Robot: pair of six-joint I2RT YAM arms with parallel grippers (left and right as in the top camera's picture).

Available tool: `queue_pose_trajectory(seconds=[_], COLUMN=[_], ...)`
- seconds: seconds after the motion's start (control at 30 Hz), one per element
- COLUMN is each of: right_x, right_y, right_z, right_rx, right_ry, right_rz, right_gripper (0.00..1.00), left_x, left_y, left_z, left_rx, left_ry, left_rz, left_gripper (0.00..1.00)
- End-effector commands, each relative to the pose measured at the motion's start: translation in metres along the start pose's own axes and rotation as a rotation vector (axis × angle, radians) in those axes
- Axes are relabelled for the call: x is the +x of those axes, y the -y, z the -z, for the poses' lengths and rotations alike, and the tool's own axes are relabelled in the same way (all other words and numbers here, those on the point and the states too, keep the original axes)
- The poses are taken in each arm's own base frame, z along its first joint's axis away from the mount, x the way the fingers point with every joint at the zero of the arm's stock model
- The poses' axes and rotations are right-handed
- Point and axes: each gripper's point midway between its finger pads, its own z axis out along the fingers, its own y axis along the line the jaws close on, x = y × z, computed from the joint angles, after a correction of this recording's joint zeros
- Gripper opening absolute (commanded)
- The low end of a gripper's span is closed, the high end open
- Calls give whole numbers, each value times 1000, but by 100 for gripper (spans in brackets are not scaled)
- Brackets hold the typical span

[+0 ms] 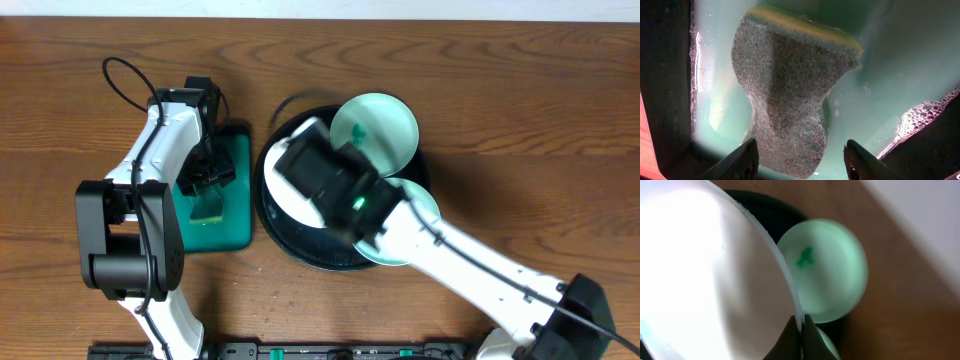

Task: Clean dirty plates on tray and stack at the side
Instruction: 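Carry the white plate right and set it on the table, then release the white plate and lift the right gripper away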

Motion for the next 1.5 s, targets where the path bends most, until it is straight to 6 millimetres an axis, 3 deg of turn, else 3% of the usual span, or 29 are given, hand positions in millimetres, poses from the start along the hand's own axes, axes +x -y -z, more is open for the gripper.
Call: queue_pose_trajectory(seconds=[0.0, 0.13, 0.27, 0.43, 0.6, 0.7, 0.9, 1.07, 1.27, 1.47], right_x=[3, 7, 32, 86, 151, 189, 255, 293, 319, 331], right_y=[9, 52, 118, 201, 283, 311, 336, 342, 340, 339], right_z=[-13, -22, -38, -53, -52, -52, -74, -100, -118, -122], right_rx=[-165, -247, -319, -301, -163, -96, -31, -16, -17, 7], right_ry=[-80, -120, -190, -245, -248, -274, -365, -420, -466, -497], right_rz=[-413, -614, -840, -1056, -1294, -1396, -1536, -1607, -1615, -1613], right_gripper=[1, 1, 1, 2, 2, 1, 1, 1, 1, 1], left_x=[3, 4, 4, 5, 5, 4, 4, 5, 5, 6], left_y=[-3, -4, -4, -4, -4, -4, -4, -5, -5, -5], left_z=[-2, -2, -2, -2, -2, -2, -2, -2, -2, -2], left_rx=[-11, -15, -15, -15, -15, -15, -13, -17, -17, -17], left_ry=[-14, -20, -20, -20, -20, -20, -17, -24, -24, -24], left_rz=[-4, -5, -5, -5, -5, -5, -4, -5, -5, -5], left_gripper=[56, 56, 56, 56, 56, 56, 56, 56, 56, 56])
